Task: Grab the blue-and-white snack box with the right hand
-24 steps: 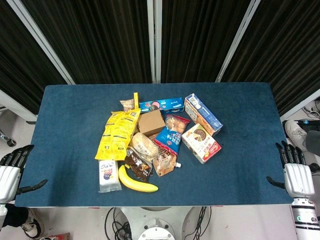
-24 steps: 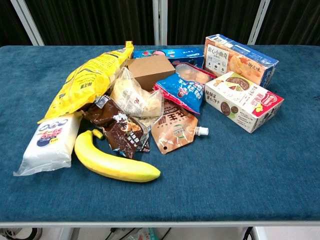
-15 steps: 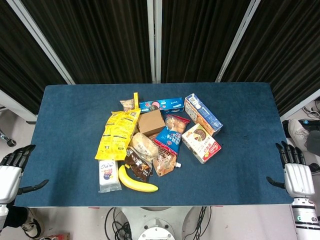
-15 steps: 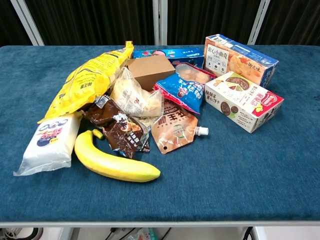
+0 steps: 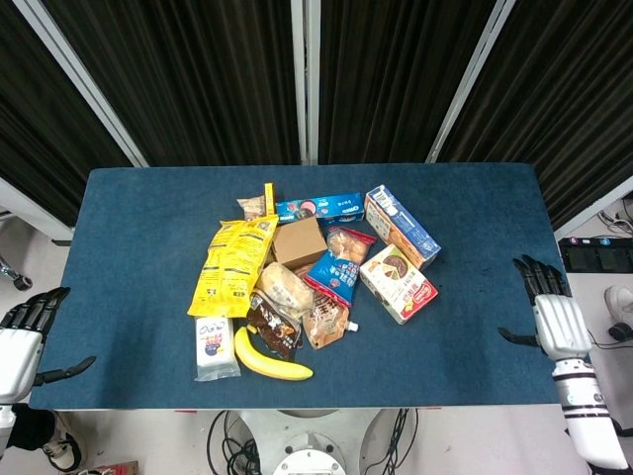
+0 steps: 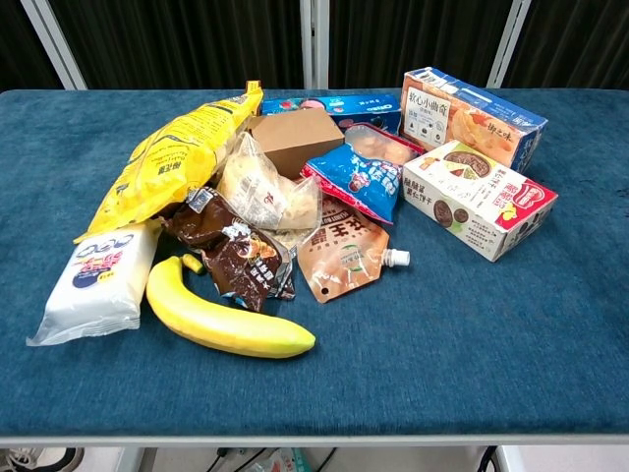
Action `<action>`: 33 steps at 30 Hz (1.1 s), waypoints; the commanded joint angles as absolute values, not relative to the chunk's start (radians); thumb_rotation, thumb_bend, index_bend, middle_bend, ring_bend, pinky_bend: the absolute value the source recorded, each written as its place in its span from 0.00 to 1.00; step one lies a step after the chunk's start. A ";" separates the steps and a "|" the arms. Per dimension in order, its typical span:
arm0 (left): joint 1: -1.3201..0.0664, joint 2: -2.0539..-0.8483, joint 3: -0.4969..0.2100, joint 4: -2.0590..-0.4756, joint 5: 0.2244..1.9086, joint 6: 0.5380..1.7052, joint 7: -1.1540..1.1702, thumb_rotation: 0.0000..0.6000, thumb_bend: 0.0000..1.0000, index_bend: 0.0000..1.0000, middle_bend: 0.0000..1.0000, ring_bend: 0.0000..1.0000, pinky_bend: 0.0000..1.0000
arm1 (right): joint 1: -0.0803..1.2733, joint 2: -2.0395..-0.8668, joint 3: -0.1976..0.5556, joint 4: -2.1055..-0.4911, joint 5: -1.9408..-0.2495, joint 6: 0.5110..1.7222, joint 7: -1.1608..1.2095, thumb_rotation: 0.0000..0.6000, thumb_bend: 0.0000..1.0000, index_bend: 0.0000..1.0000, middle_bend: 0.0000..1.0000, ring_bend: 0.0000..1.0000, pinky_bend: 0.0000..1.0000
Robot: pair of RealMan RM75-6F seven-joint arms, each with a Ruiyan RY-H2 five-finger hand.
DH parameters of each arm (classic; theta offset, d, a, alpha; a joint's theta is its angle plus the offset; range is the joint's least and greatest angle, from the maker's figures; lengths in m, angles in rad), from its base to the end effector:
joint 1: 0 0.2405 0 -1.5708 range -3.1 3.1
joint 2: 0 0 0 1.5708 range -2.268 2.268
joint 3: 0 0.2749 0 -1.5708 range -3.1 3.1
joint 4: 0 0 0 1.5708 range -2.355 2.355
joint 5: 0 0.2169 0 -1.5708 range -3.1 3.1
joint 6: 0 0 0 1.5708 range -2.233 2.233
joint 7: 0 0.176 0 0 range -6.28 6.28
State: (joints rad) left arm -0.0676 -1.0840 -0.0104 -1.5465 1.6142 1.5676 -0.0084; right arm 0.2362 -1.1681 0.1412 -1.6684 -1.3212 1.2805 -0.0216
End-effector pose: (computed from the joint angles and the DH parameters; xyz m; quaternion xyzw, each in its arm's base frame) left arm -0.3290 0.2008 0.1773 -0.6319 -0.3287 -0.3896 0.5838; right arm -0.3060 -0.2792 0.1294 0.5819 -0.4481 0.3994 0.5487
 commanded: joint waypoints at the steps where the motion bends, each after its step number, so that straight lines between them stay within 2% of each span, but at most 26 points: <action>1: -0.067 -1.086 -0.007 -1.541 1.616 1.566 -0.015 0.67 0.00 0.09 0.10 0.12 0.24 | 0.358 -1.180 0.248 -1.725 -1.176 1.163 -0.120 1.00 0.00 0.00 0.00 0.00 0.00; 5: -0.063 -1.093 -0.002 -1.529 1.611 1.562 -0.023 0.67 0.00 0.10 0.10 0.12 0.24 | 0.481 -1.236 0.336 -1.702 -0.987 1.083 -0.249 1.00 0.00 0.00 0.00 0.00 0.00; 10: -0.057 -1.090 0.000 -1.515 1.605 1.566 -0.037 0.67 0.00 0.10 0.10 0.12 0.24 | 0.621 -1.328 0.394 -1.615 -0.779 1.009 -0.354 1.00 0.00 0.00 0.00 0.00 0.00; 17: -0.053 -1.088 0.001 -1.508 1.603 1.569 -0.045 0.67 0.00 0.10 0.10 0.12 0.24 | 0.754 -1.462 0.436 -1.477 -0.597 0.939 -0.373 1.00 0.00 0.00 0.00 0.00 0.00; 27: -0.045 -1.081 0.001 -1.505 1.591 1.571 -0.046 0.67 0.00 0.10 0.10 0.12 0.24 | 0.876 -1.600 0.467 -1.307 -0.343 0.922 -0.420 1.00 0.01 0.00 0.00 0.00 0.00; 30: -0.047 -1.080 0.003 -1.503 1.603 1.573 -0.060 0.68 0.00 0.10 0.10 0.12 0.24 | 0.887 -1.620 0.463 -1.276 -0.302 0.905 -0.424 1.00 0.05 0.00 0.00 0.00 0.00; 33: -0.048 -1.082 0.007 -1.494 1.631 1.593 -0.086 0.74 0.00 0.10 0.10 0.12 0.24 | 0.890 -1.636 0.470 -1.250 -0.281 0.882 -0.398 1.00 0.14 0.00 0.00 0.00 0.03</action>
